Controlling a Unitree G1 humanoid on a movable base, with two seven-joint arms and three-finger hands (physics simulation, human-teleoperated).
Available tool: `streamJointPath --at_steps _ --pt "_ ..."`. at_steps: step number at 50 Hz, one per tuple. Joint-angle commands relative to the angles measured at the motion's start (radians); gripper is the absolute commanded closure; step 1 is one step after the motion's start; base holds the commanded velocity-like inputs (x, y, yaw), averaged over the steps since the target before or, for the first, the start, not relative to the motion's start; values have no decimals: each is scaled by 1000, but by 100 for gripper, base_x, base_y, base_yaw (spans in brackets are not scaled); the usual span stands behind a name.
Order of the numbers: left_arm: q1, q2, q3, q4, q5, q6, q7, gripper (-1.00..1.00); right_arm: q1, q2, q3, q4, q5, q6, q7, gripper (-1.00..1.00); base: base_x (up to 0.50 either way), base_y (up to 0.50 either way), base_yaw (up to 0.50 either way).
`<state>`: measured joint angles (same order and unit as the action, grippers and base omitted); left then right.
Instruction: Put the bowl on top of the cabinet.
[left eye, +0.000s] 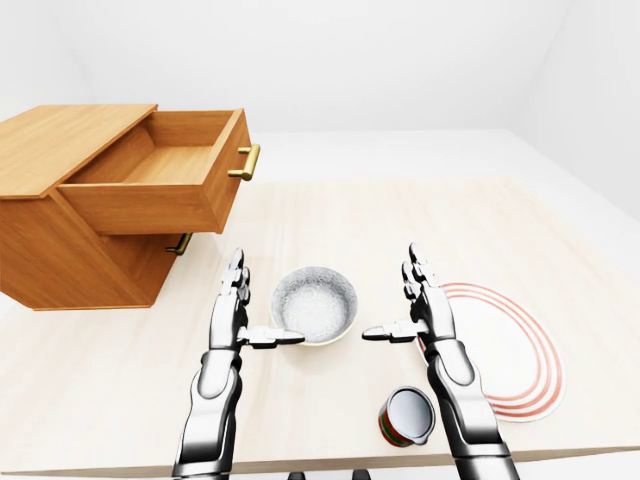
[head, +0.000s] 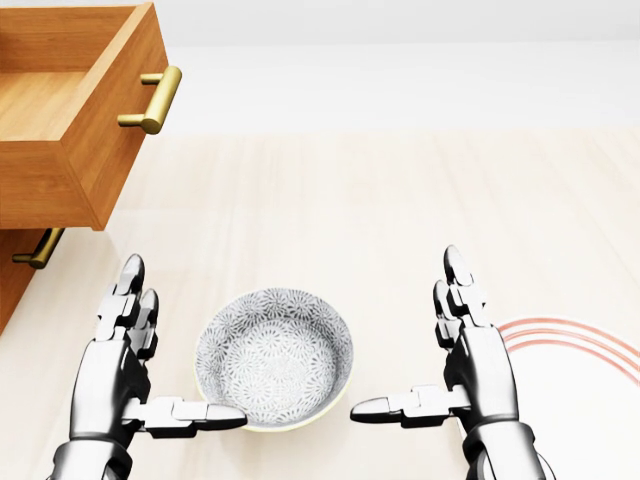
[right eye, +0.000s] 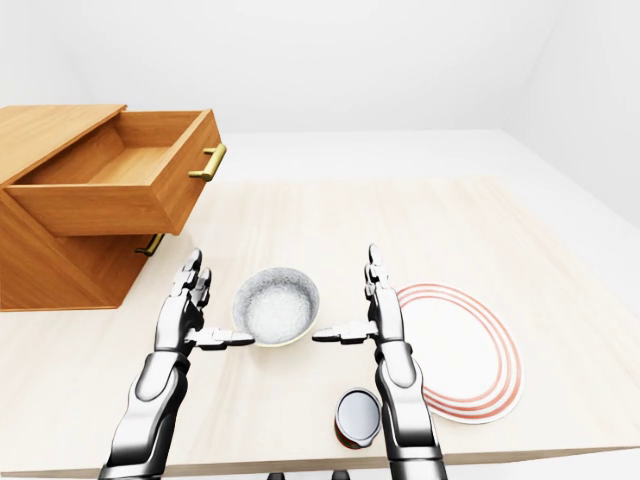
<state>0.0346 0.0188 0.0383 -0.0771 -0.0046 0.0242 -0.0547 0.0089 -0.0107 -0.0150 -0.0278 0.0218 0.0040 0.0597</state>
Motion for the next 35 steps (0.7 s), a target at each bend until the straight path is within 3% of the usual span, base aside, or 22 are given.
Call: streamJointPath --at_steps 1,10,19,22,23,27,34,35 --pt "7 -1 -2 -7 2 0 0 -100 8 0 1 -5 1 -3 4 -100 50 0 0" --pt "-5 1 1 10 16 4 14 -100 -5 1 -6 12 -6 -2 -20 -100 50 0 0" --pt "15 3 -8 -41 42 19 10 -100 -12 0 -8 27 -3 -5 -25 -100 0 0 0" --pt "16 3 -16 -47 79 0 21 -100 -25 -2 -12 52 -1 -11 -27 -100 0 0 0" --pt "11 4 -20 -30 120 -39 49 -100 -28 -2 -13 57 0 -11 -27 -100 0 0 0" --pt "-18 8 -35 29 231 -111 110 -100 -25 -2 -12 52 1 -8 -28 -100 0 0 0" --pt "23 2 -65 18 336 -111 149 -100 -30 -1 -9 61 -4 -8 -34 -100 0 0 0" --pt "19 4 -69 51 399 -111 215 -100 -27 -2 -10 56 -1 -7 -33 -100 0 0 0"
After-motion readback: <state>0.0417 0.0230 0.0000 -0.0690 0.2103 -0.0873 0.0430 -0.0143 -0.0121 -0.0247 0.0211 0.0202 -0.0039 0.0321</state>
